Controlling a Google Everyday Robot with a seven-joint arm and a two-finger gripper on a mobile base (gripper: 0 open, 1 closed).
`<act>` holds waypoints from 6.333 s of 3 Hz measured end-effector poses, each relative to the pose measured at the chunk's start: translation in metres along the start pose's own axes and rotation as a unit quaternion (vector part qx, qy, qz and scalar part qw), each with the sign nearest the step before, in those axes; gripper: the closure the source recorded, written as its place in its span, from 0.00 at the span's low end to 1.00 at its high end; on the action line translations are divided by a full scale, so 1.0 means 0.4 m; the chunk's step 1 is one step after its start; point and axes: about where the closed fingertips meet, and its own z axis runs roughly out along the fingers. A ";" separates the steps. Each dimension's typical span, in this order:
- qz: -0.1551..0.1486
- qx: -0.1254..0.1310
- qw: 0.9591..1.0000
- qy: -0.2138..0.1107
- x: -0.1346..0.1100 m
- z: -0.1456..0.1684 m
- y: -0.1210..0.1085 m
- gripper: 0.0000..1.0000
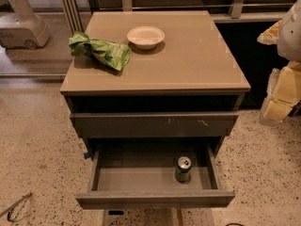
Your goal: Pick green can from middle drawer and place on counter
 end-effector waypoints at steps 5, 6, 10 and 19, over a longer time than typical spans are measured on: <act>0.068 -0.031 0.989 -0.124 0.007 0.458 0.009 1.00; 0.068 -0.031 0.989 -0.124 0.007 0.459 0.009 1.00; 0.197 -0.107 0.954 -0.199 0.203 1.017 0.229 1.00; 0.166 -0.044 0.921 -0.349 0.153 1.275 0.175 0.32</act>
Offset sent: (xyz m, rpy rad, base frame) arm 0.0064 -0.0021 -0.0150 0.0263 -0.0092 -0.0178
